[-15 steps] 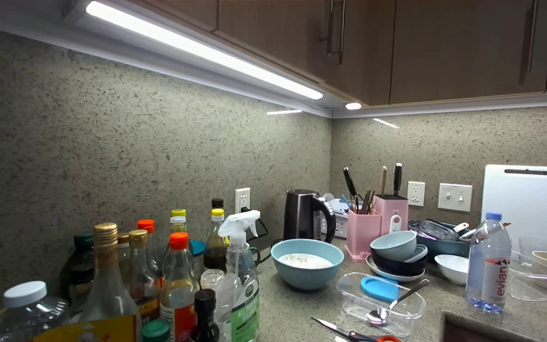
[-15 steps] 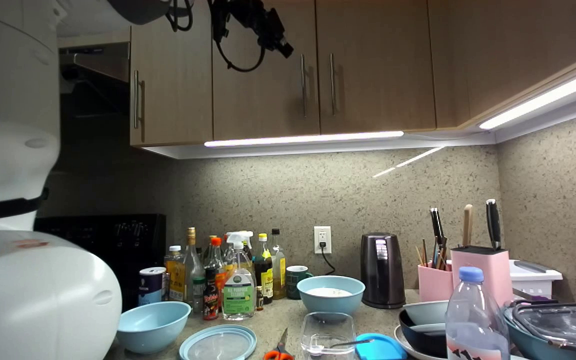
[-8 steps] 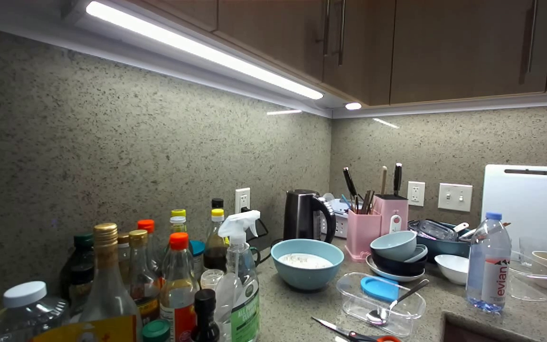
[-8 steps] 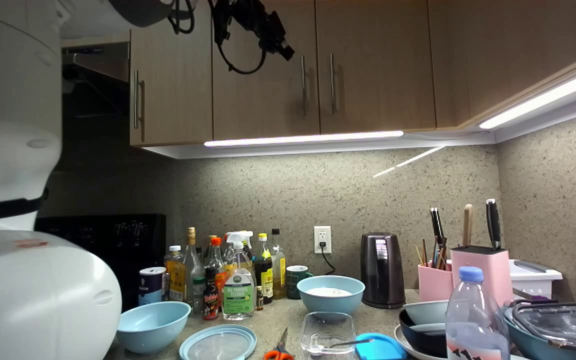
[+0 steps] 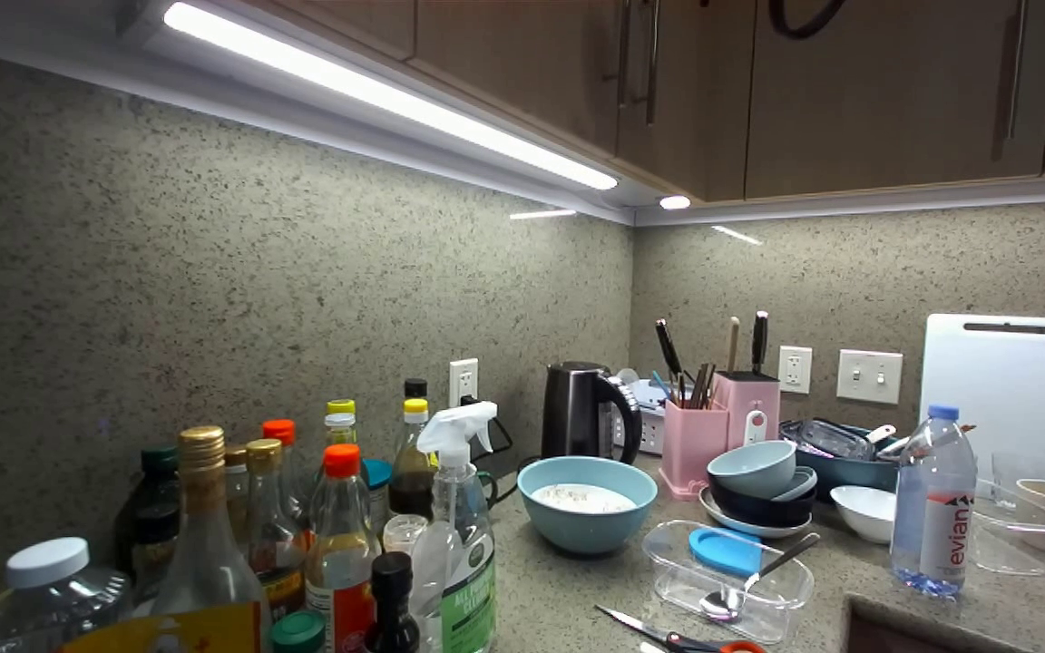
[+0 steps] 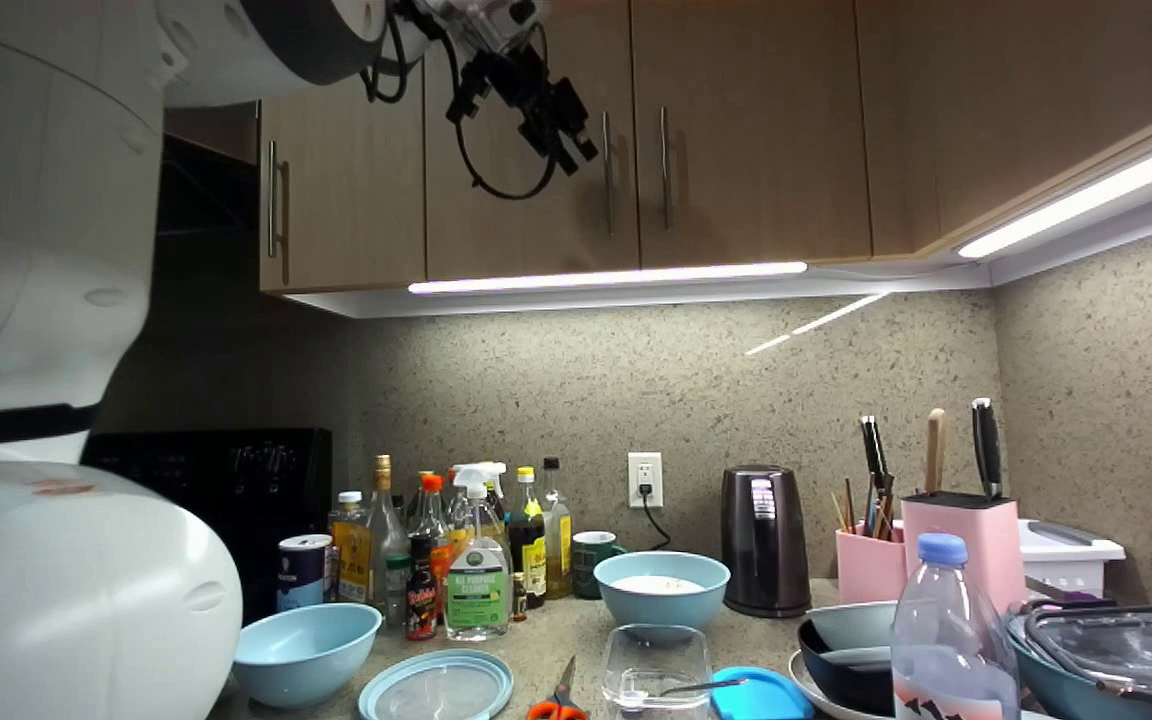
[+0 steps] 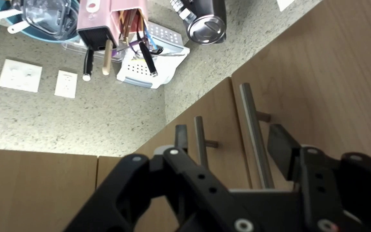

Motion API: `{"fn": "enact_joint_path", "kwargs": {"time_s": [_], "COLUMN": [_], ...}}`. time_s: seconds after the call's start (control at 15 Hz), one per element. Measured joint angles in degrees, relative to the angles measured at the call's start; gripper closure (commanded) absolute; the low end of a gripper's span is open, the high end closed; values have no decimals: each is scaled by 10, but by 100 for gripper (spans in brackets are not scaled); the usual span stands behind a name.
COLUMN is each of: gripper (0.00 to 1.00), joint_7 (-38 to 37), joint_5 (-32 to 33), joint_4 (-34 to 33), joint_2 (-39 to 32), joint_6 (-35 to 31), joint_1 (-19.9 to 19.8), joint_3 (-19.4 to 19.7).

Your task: Open the left door of the drawer.

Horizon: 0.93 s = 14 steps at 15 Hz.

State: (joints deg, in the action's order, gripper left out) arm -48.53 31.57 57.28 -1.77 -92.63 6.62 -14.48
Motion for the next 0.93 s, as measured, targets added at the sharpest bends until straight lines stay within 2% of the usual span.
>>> {"fn": "enact_joint_path", "kwargs": {"time_s": [0.13,0.2,0.47,0.73,0.93], "gripper": [14,0,0,0,0], "joint_7": [0,0,5,54,64], "joint_5": [0,0,-4,-26,-33], "joint_4": [-1,-2,-4,-21,-34], "joint_2": [-8,-9,-11,-39,-58], "joint_6": [-3,-3,-9,-53,-60], "joint_1": [0,0,2,-3,-6], "joint_3": [2,2,3,11,14]}}
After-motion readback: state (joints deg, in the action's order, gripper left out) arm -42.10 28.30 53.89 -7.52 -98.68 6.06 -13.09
